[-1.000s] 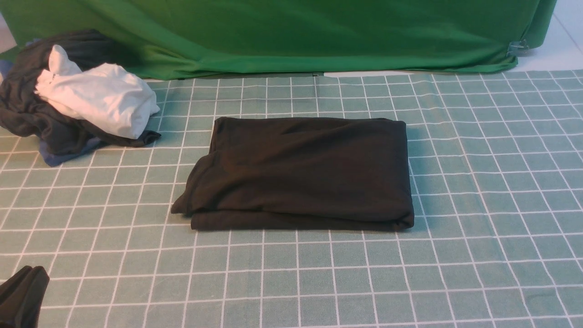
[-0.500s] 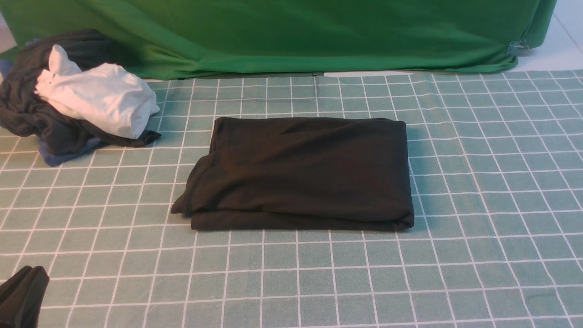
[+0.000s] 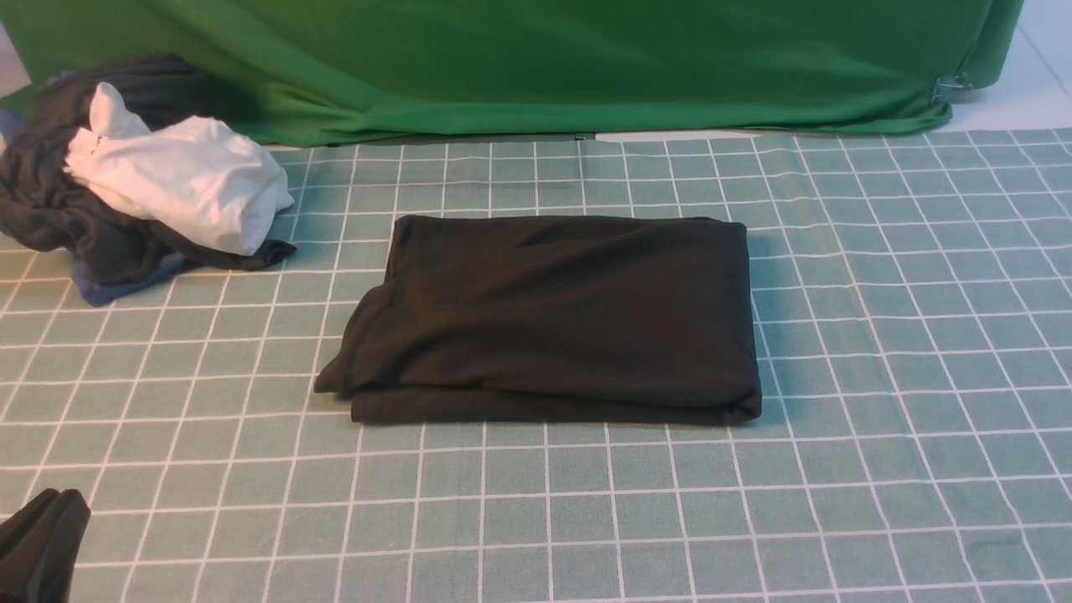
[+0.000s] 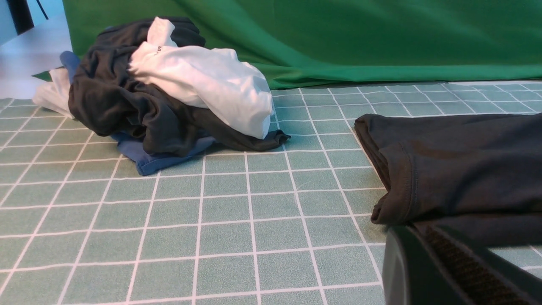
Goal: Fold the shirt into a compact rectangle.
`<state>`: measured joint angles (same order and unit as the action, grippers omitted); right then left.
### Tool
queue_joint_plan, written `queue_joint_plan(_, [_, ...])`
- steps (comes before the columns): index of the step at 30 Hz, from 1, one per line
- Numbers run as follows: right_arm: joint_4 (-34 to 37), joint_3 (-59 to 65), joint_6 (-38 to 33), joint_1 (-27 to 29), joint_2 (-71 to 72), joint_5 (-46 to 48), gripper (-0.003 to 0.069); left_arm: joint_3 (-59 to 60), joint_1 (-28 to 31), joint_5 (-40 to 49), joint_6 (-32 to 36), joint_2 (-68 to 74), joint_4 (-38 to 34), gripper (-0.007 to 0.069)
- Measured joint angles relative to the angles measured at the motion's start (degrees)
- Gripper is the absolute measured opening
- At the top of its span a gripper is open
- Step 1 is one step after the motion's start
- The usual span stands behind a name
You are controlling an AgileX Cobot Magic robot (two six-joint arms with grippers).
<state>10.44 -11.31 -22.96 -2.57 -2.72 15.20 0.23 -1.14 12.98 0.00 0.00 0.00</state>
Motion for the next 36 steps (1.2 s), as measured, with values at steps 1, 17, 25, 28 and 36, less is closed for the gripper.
queue_joint_plan(1, [0.0, 0.9, 0.0, 0.4, 0.0, 0.0, 0.0244, 0.0, 0.0, 0.0, 0.0, 0.0, 0.0, 0.0013])
queue_joint_plan(17, [0.3, 11.8, 9.3, 6.8, 2.7, -1.5, 0.0244, 0.0, 0.0, 0.6, 0.0, 0.0, 0.0, 0.0013])
queue_joint_plan(25, [0.4, 11.9, 10.7, 2.5, 2.7, -1.5, 0.0244, 0.0, 0.0, 0.6, 0.0, 0.0, 0.0, 0.0013])
queue_joint_plan(28, [0.4, 11.9, 10.8, 2.2, 2.7, -1.5, 0.0243, 0.0, 0.0, 0.6, 0.0, 0.0, 0.0, 0.0013])
queue_joint_plan(36, [0.4, 11.9, 10.9, 2.1, 2.7, -1.5, 0.0242, 0.0, 0.0, 0.6, 0.0, 0.0, 0.0, 0.0013])
